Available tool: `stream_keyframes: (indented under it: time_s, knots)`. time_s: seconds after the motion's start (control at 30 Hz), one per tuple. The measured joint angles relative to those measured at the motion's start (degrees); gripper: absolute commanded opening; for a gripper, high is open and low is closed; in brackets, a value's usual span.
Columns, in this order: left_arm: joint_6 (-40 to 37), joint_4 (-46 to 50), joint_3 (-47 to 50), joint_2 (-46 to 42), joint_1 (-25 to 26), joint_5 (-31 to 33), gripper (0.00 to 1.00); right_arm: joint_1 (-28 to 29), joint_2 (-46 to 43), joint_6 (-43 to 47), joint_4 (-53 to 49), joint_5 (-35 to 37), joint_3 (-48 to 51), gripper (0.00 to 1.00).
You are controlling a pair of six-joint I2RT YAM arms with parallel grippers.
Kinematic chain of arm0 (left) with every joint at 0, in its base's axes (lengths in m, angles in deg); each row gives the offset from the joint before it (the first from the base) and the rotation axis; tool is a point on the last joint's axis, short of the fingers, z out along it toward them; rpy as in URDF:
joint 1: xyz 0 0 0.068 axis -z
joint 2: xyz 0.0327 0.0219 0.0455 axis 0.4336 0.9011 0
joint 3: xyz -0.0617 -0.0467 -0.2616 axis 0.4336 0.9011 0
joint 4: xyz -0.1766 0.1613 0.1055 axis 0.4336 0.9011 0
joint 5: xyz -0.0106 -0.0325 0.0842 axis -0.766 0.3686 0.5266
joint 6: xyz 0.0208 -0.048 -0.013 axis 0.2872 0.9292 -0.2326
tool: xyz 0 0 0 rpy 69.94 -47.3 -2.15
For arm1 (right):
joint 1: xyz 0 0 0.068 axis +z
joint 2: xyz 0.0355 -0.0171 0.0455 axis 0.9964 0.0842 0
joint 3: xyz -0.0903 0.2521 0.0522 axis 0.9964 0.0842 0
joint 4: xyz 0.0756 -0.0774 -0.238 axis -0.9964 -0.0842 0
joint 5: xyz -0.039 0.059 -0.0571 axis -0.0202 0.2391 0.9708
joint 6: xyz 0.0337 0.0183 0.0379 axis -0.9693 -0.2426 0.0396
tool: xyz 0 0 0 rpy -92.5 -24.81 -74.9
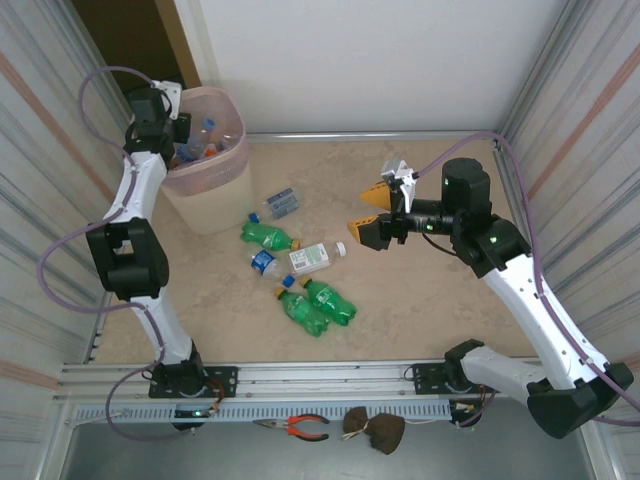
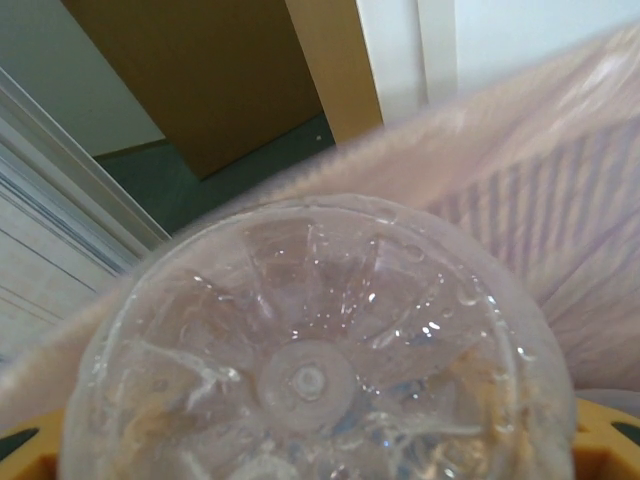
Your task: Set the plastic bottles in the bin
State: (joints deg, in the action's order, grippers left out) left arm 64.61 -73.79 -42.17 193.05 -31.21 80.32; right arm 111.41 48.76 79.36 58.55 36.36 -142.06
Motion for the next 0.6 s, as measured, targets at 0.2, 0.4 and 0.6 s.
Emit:
stream_keyframes:
  time_s: [0.2,0.4,0.6]
  knots:
    - [0.5,0.0,0.0,3.1,-0.4,0.3,0.52,0.0,-0.3,0.0,-0.1,0.0,1.5,0.82]
    - [1.6,0.2,0.0,3.9,-0.5,-0.2,0.57,0.0,-1.2,0.0,-0.5,0.1,1.9,0.82]
    - [2.5,0.2,0.1,3.9,-0.8,-1.4,0.68,0.0,-2.0,0.0,-0.5,0.1,1.9,0.82]
